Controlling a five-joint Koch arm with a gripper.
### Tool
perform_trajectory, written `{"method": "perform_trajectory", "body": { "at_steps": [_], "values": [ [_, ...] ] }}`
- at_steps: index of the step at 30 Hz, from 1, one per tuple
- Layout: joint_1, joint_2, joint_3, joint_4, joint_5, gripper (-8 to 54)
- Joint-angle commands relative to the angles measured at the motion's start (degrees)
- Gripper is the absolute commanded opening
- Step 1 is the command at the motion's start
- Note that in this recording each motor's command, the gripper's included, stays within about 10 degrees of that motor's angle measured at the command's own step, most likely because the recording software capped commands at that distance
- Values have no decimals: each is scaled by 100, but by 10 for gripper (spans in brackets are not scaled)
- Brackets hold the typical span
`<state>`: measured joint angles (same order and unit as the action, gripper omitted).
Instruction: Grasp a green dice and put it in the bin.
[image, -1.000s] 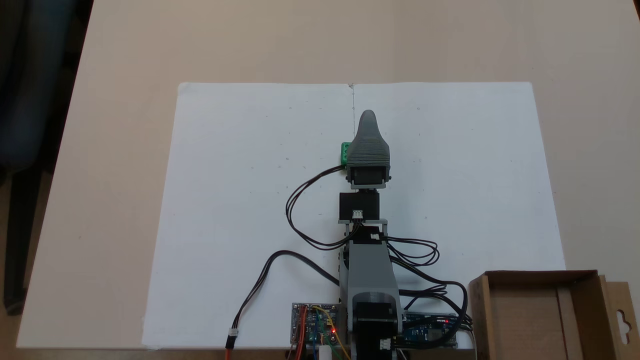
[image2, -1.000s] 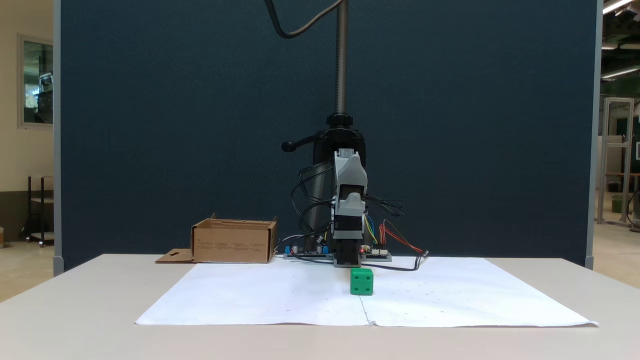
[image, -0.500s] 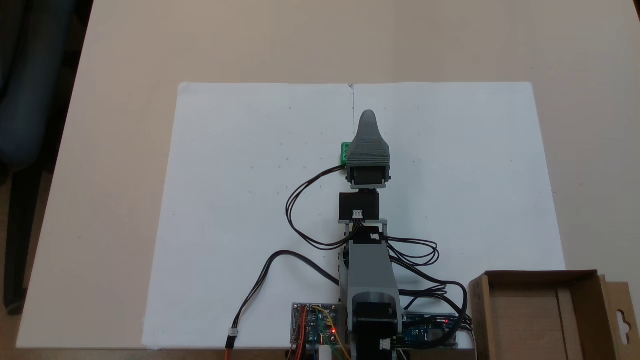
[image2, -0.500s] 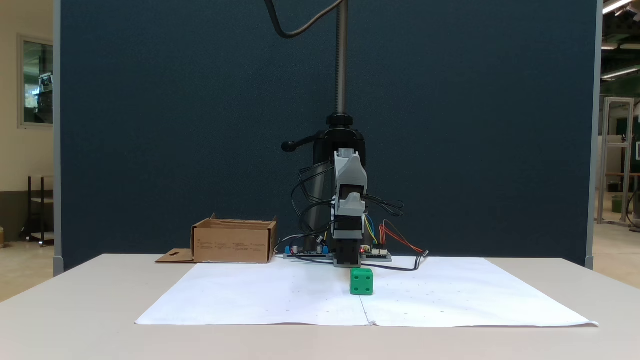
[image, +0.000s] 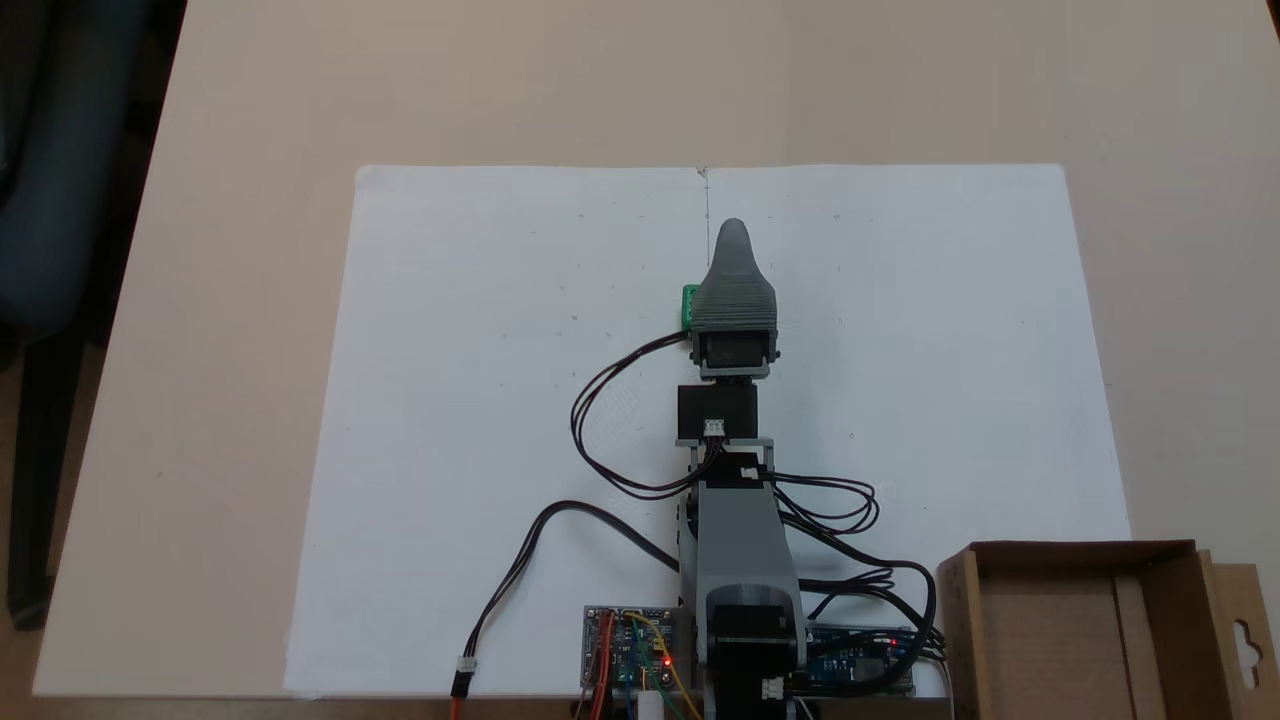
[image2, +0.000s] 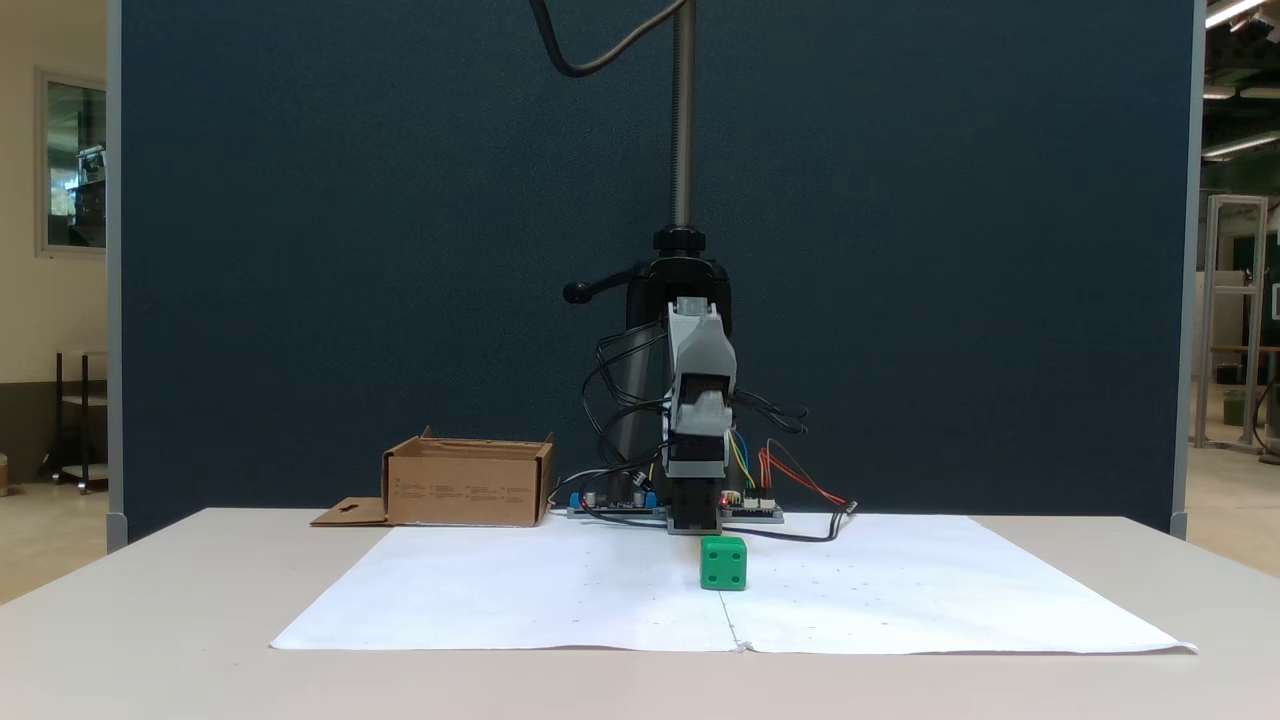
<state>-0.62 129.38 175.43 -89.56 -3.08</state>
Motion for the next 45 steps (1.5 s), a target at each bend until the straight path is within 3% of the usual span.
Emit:
{"method": "perform_trajectory", "body": {
  "at_steps": [1,10,23,30,35,45],
  "values": [
    [-97,615,-70,879,-141,440],
    [246,624,-2742,4384,-272,439],
    [35,598,-5730,9323,817,423],
    [-229,-9,-7251,11872,1336,422],
    [-343,-360,-7392,13437,1731,423],
    [-1055,-1116,-7726,16066,1327,435]
  ]
}}
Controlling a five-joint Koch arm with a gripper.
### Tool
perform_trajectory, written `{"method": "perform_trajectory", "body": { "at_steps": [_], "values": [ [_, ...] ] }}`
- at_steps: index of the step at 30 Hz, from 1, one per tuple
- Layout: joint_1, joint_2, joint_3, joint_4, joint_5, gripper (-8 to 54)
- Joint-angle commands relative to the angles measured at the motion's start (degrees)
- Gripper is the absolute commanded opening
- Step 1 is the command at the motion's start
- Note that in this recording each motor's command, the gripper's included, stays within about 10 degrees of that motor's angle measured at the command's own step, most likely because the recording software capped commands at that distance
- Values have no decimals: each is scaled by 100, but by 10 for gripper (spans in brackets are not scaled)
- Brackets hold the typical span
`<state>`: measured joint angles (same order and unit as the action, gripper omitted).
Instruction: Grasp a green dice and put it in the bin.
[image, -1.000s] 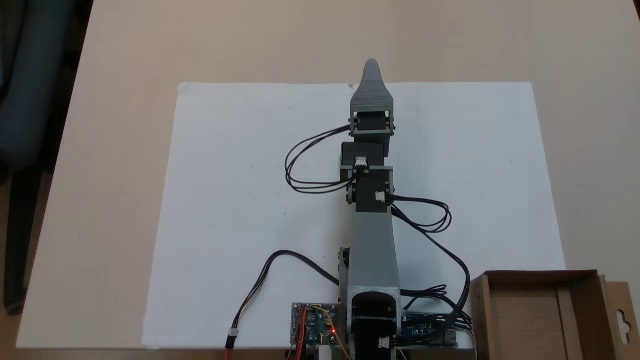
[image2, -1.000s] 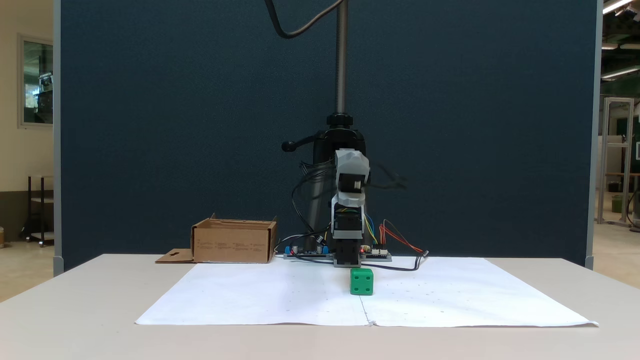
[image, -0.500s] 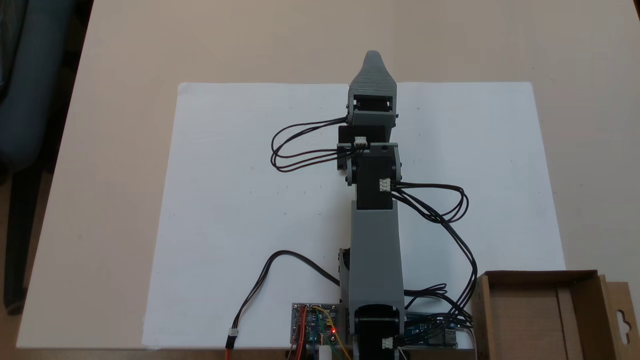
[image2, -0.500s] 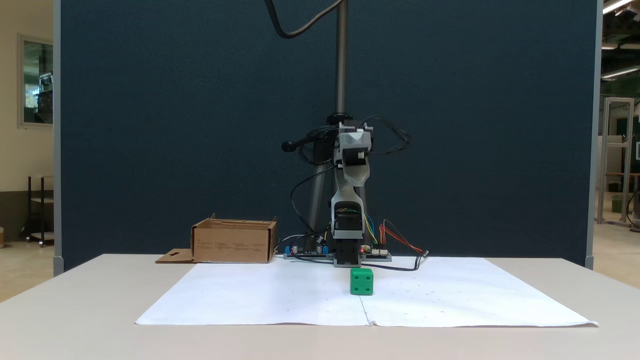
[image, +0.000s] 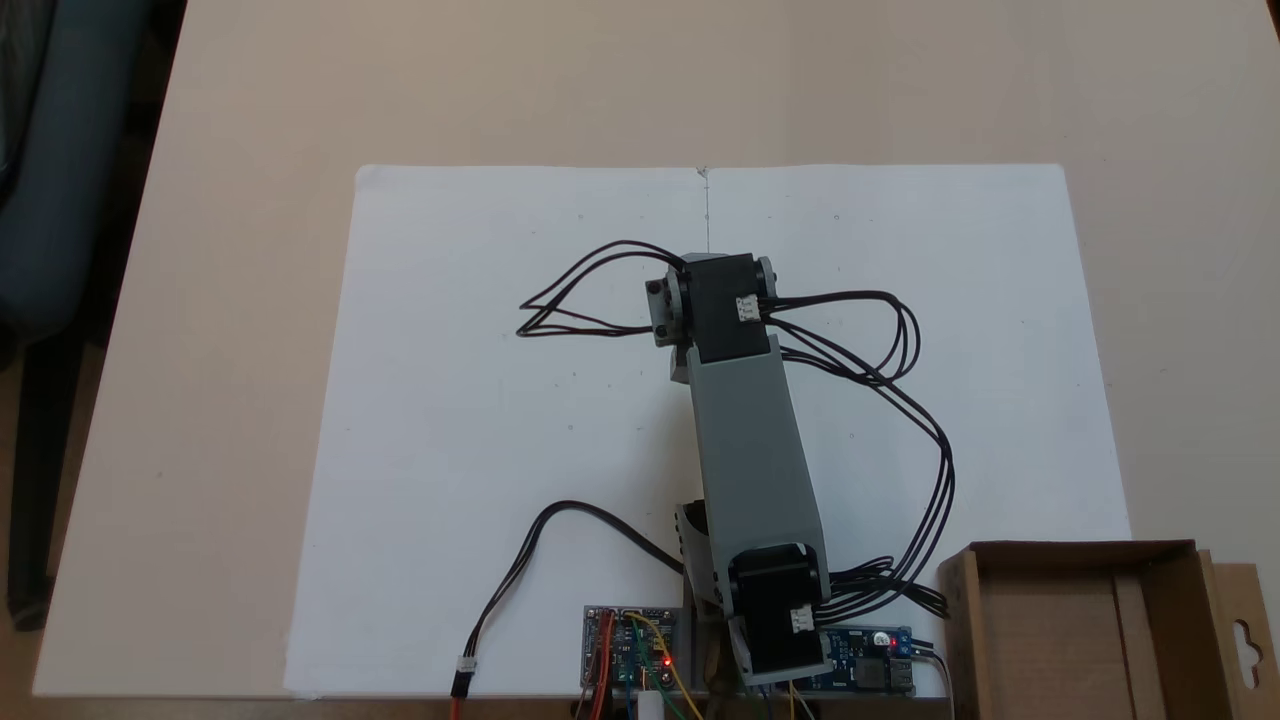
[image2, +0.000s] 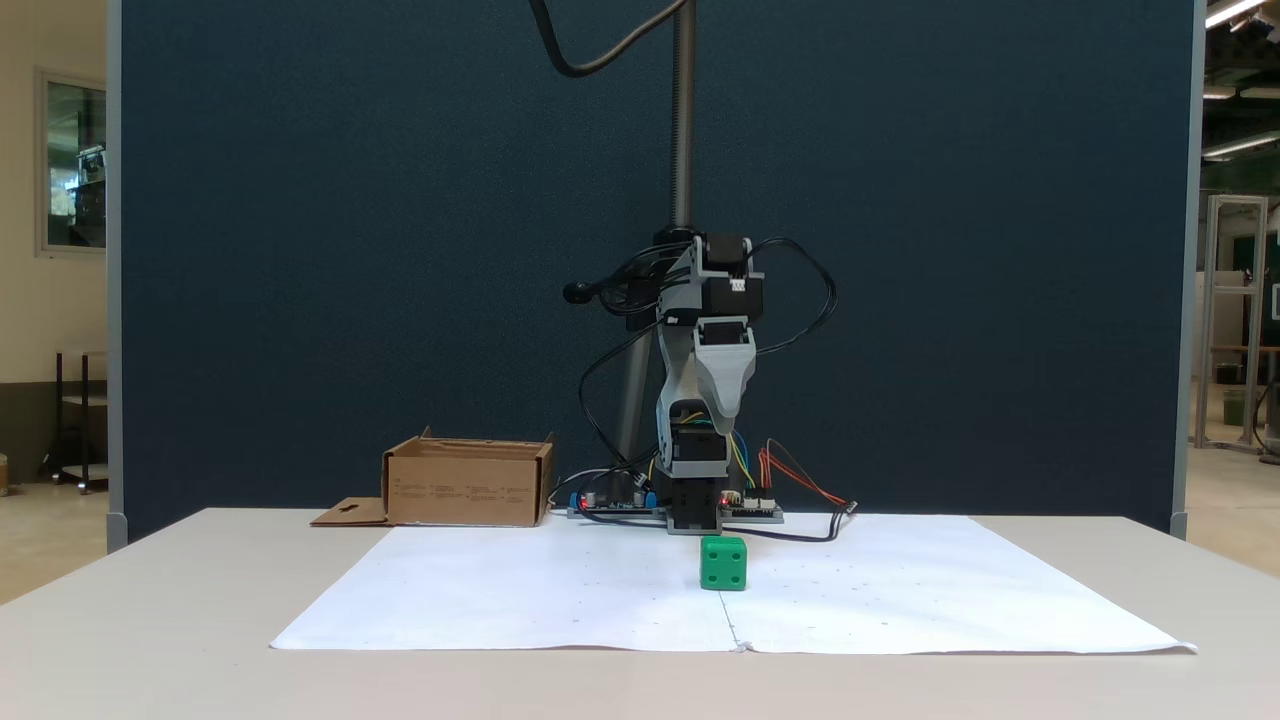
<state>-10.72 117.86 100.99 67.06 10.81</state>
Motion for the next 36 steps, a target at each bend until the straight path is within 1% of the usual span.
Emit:
{"method": "perform_trajectory", "body": {
  "at_steps": [1,5,10,12,18,25,29,36],
  "values": [
    [-18,-70,-352,396,-88,435],
    [158,-149,-536,272,-105,446],
    [1538,-466,-1160,26,-105,447],
    [1793,-510,-1195,-290,-114,445],
    [1626,-624,-1204,-158,-677,443],
    [1230,-791,-1204,9,-1020,449],
    [1134,-1020,-1266,9,-1099,453],
    [1020,-1072,-1230,466,-1090,465]
  ]
}}
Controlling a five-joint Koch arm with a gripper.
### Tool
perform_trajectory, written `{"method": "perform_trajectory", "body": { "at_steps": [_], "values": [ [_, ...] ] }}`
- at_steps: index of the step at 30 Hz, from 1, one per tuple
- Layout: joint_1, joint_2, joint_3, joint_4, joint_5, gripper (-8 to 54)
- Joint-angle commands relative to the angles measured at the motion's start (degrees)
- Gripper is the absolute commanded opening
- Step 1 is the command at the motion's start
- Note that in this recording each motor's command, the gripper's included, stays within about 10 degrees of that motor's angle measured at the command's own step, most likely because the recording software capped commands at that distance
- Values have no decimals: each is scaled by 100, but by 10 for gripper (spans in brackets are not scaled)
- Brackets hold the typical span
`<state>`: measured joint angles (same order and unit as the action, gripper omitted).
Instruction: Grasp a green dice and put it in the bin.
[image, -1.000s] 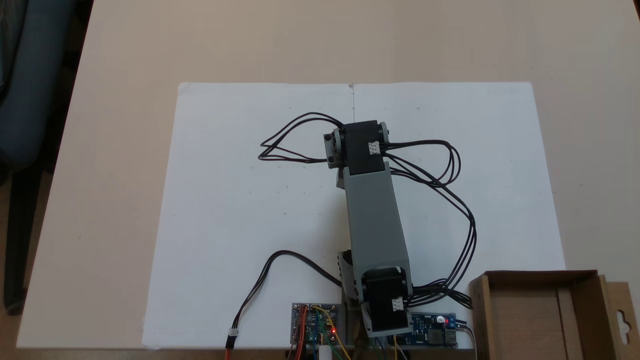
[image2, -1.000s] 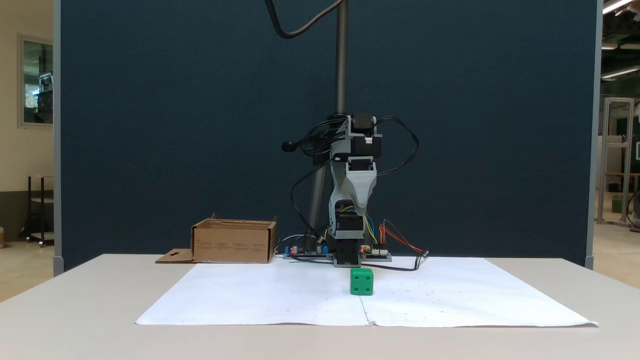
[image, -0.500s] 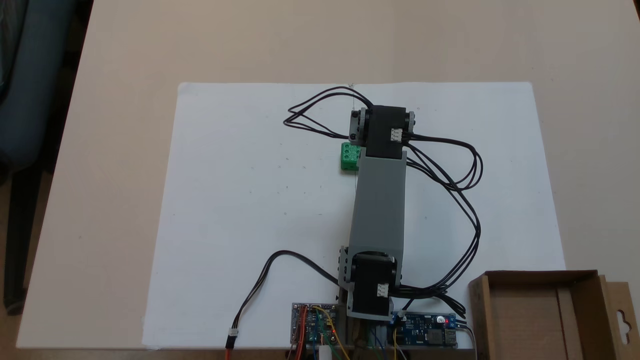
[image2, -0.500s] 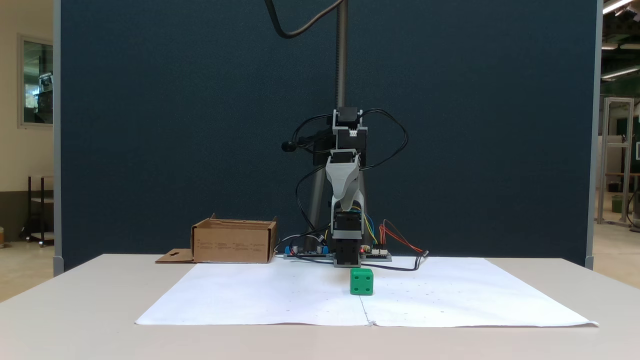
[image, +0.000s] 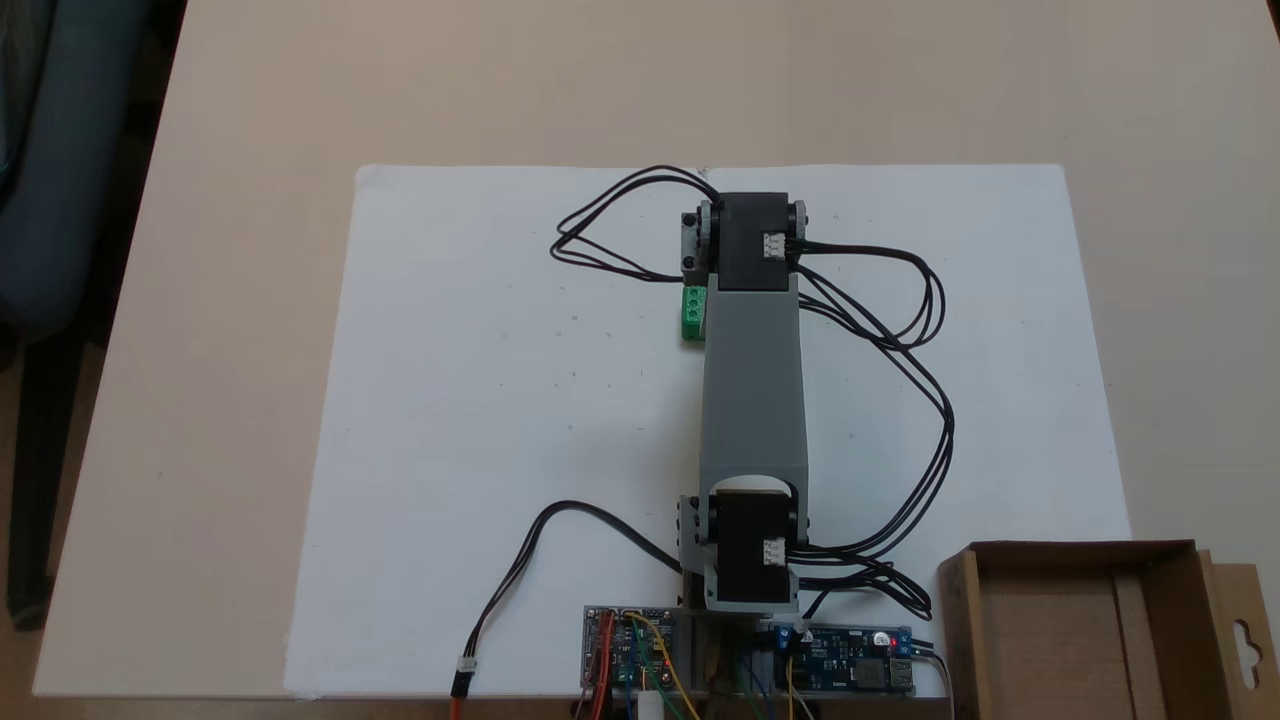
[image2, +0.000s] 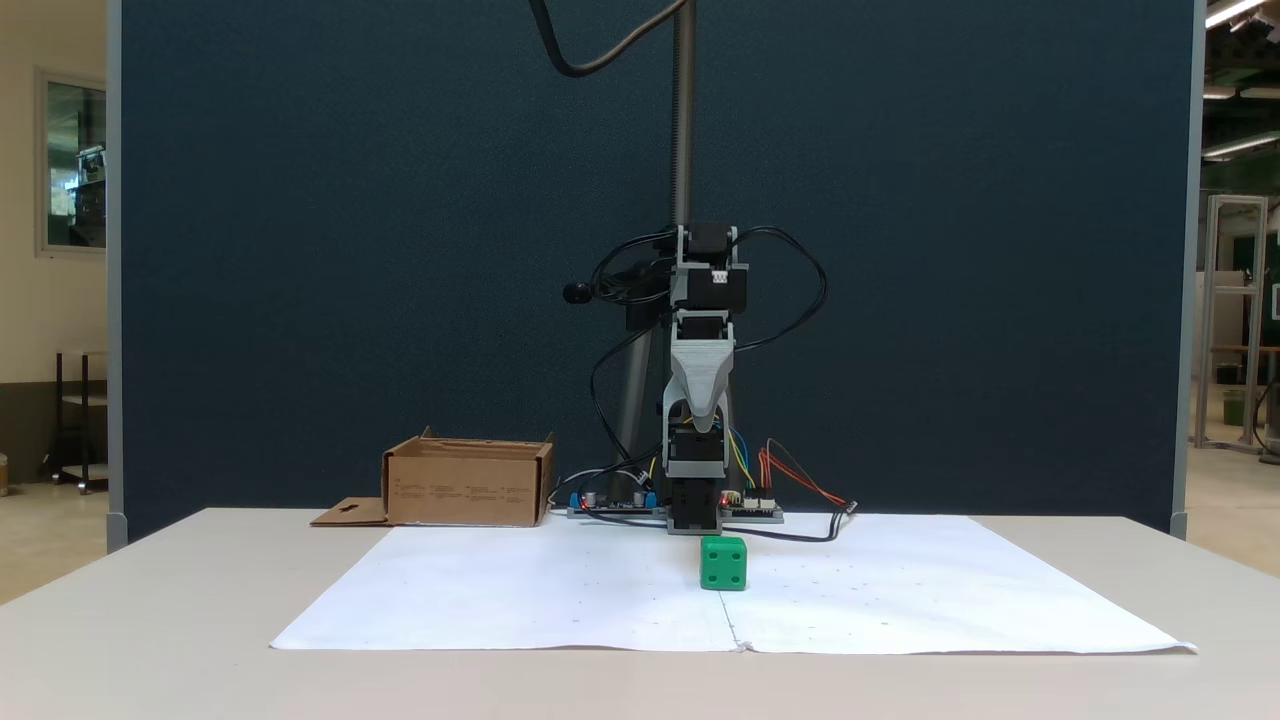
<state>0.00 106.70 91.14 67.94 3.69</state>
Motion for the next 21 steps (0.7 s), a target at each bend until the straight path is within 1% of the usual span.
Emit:
{"method": "perform_trajectory", "body": {
  "at_steps": [1,8,13,21],
  "values": [
    [-70,35,-193,439,-334,465],
    [-246,35,-35,413,-281,476],
    [-272,26,-35,0,-272,444],
    [-439,9,-44,-492,-290,432]
  ]
}}
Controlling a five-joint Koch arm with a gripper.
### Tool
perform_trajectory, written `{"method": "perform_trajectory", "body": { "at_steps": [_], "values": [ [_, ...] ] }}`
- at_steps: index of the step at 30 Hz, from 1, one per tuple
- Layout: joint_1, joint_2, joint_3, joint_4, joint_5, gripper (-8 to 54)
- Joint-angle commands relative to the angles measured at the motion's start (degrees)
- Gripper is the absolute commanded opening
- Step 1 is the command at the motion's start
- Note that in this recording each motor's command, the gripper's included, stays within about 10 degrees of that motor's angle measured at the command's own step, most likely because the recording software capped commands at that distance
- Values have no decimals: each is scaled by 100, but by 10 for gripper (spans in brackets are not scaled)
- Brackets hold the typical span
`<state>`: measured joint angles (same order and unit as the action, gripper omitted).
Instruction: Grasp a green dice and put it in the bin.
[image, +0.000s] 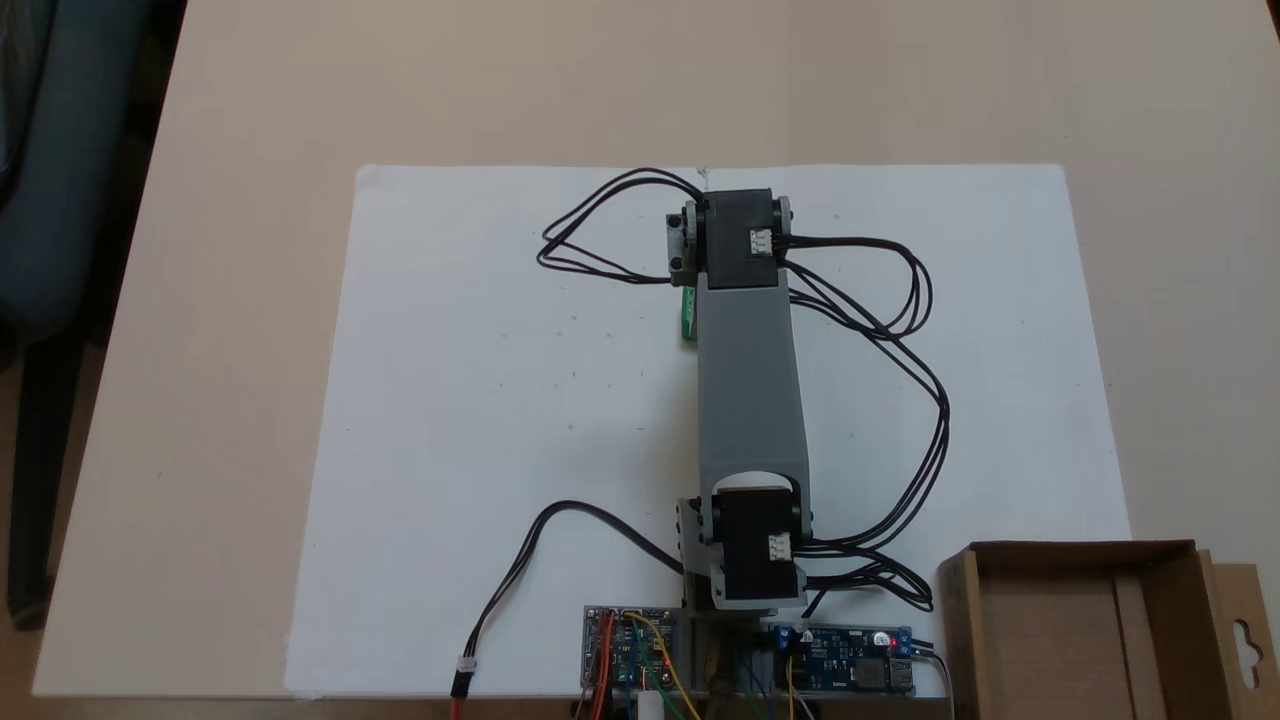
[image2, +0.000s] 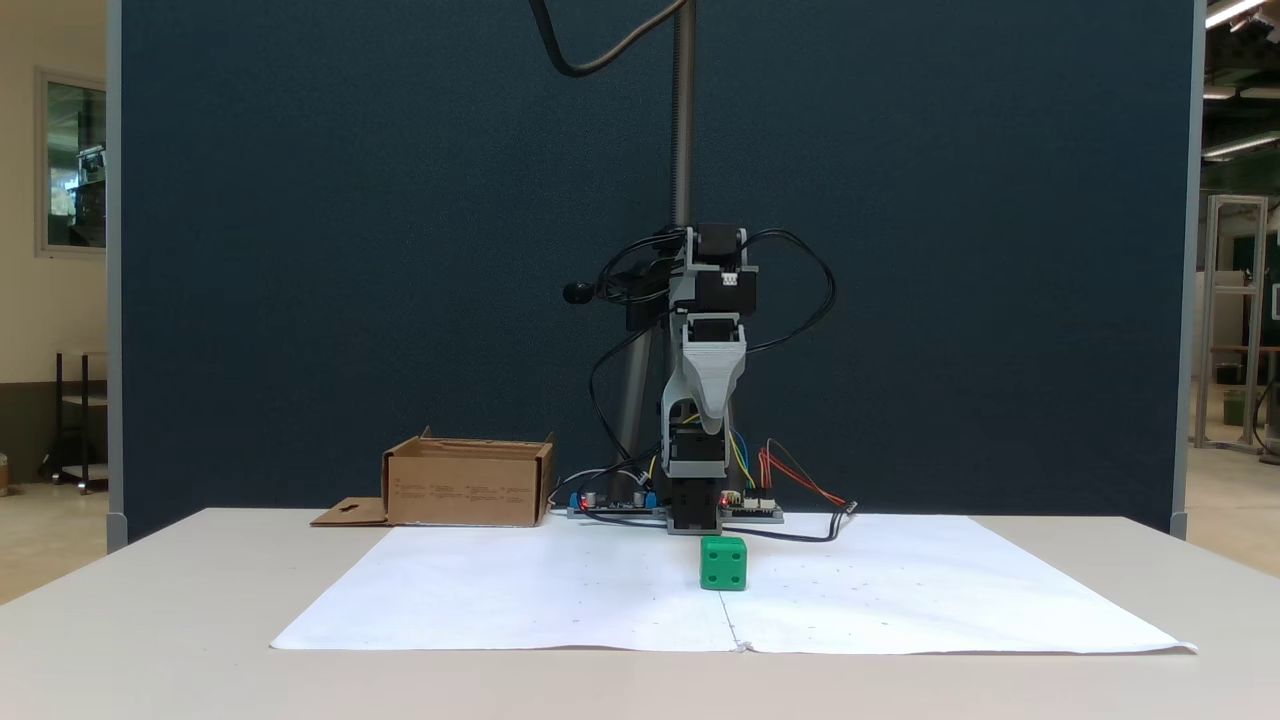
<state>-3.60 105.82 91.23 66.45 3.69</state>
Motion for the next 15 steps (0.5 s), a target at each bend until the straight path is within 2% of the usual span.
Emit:
{"method": "perform_trajectory", "body": {
  "at_steps": [1,15],
  "values": [
    [-79,-9,-53,-448,-290,432],
    [-70,-642,-53,-826,-299,431]
  ]
}}
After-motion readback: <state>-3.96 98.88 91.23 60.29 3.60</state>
